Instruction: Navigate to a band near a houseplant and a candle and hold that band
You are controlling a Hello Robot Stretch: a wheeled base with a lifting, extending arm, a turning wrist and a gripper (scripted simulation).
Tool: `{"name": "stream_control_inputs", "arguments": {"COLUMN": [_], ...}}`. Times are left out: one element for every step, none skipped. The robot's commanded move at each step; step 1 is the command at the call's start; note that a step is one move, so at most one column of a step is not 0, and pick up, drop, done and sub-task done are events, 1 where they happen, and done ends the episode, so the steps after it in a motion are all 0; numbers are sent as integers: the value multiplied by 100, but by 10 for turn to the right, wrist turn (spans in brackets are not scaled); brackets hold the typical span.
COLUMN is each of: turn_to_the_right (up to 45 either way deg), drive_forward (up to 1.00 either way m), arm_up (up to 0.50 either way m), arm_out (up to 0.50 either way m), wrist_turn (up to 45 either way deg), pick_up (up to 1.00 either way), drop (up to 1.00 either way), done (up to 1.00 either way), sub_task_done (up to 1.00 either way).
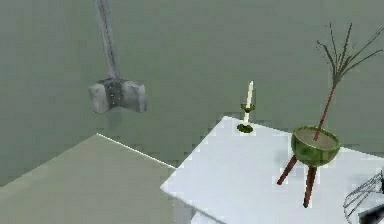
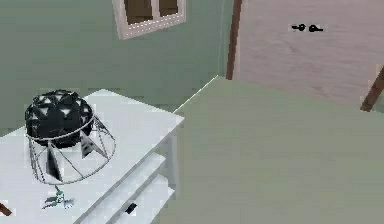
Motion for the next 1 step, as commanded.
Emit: {"name": "stream_control_inputs", "arguments": {"turn_to_the_right": [0], "drive_forward": [25], "arm_up": [0], "arm_out": [0], "wrist_turn": [0], "pick_up": [0], "drop": [0], "done": [0], "sub_task_done": [0]}}
